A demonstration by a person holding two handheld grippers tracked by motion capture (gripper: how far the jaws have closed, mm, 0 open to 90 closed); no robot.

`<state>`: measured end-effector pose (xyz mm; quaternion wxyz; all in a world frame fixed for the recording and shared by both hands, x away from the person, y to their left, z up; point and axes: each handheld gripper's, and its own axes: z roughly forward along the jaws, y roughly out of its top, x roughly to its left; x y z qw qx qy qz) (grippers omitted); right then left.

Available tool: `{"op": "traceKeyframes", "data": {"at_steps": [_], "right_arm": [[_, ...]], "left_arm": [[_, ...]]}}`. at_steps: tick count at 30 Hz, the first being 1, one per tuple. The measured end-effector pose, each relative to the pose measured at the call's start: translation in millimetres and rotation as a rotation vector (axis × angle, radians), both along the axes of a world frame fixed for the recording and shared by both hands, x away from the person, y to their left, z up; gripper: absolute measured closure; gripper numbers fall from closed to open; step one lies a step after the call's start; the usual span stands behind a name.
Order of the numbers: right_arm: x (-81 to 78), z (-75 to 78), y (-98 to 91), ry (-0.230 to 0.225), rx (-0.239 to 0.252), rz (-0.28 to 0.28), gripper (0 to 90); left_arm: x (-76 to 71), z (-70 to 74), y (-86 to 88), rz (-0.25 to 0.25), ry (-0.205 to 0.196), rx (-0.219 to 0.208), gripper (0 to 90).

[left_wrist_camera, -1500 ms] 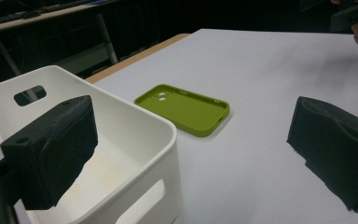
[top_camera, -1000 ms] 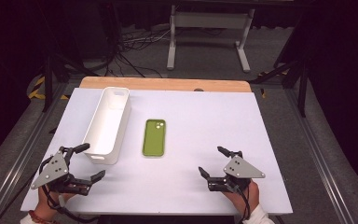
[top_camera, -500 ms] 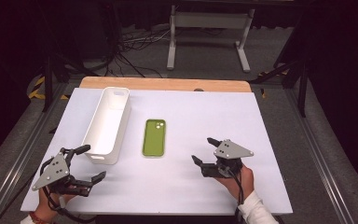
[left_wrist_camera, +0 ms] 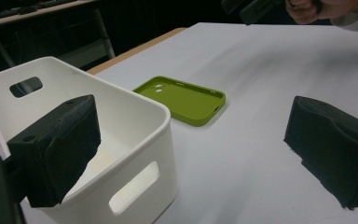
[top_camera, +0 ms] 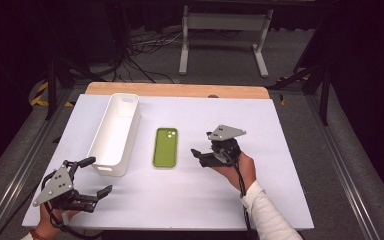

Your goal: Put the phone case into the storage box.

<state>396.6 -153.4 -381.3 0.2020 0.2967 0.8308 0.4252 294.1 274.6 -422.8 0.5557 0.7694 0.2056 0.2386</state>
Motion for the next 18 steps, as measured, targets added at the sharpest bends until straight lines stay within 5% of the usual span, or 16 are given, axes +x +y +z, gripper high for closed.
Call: {"op": "traceKeyframes", "data": {"at_steps": [9, 18], "right_arm": [[48.7, -1.2, 26.7, 0.178, -0.036, -0.008, 28.1], [79.7, -4.3, 58.5, 0.230, -0.108, 0.006, 35.1]], "left_arm": [[-3.3, 0.7, -2.0, -0.009, -0.005, 0.013, 4.2], [-3.4, 0.0, -1.9, -0.005, -0.004, 0.016, 4.3]]}}
